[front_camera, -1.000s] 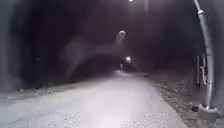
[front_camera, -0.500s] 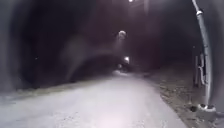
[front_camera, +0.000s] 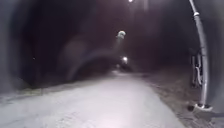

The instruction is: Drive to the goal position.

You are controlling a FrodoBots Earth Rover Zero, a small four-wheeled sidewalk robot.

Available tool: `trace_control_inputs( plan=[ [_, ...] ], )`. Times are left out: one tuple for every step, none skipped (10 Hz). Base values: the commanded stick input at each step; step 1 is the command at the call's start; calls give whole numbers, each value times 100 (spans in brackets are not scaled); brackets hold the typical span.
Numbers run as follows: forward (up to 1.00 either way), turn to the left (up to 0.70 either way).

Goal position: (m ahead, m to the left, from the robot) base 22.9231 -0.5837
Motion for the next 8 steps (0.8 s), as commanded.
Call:
trace_control_inputs(
  plan=[
    [0,0],
    [0,0],
    [0,0],
    [0,0],
    [0,0],
    [0,0],
    [0,0],
    [0,0]
  ],
)
